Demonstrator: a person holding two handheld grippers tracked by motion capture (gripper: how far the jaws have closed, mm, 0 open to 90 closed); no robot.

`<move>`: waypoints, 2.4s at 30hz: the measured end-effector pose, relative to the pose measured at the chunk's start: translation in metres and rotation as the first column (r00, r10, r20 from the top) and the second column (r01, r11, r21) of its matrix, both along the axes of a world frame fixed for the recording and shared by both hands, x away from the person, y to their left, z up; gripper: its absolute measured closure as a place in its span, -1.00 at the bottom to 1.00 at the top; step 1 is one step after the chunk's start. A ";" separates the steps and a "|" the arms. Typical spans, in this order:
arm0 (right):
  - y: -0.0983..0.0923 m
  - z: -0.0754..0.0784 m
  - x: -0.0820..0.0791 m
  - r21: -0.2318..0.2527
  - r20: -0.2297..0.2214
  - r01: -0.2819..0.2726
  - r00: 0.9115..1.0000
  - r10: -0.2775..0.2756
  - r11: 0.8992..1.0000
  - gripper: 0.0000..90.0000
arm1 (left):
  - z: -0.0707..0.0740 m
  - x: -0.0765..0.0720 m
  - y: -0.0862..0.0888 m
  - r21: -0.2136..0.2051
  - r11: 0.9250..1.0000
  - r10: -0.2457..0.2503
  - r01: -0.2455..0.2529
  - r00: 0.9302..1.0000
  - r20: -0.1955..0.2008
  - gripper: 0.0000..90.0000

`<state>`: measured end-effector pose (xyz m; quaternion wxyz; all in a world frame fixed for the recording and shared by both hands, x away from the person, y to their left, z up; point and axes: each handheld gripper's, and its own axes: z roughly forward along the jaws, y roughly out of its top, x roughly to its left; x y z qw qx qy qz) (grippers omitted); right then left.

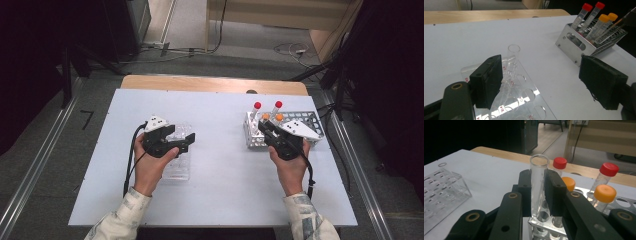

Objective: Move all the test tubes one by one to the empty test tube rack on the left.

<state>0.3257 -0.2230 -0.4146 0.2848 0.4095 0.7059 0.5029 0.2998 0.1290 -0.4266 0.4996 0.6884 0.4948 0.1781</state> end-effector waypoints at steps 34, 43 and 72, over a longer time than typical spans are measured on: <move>0.056 -0.007 -0.009 -0.033 -0.041 -0.170 0.985 0.169 0.985 0.64 | 0.014 -0.006 -0.007 -0.003 1.000 -0.019 0.019 0.999 0.044 -0.55; 0.071 -0.011 -0.007 -0.040 -0.058 -0.195 0.980 0.192 0.980 0.64 | 0.017 -0.006 -0.012 0.010 0.999 -0.032 0.031 0.998 0.052 -0.54; 0.107 -0.024 -0.007 -0.069 -0.082 -0.252 0.966 0.247 0.965 0.64 | 0.023 0.003 -0.047 0.027 0.994 -0.107 0.106 0.992 0.060 -0.14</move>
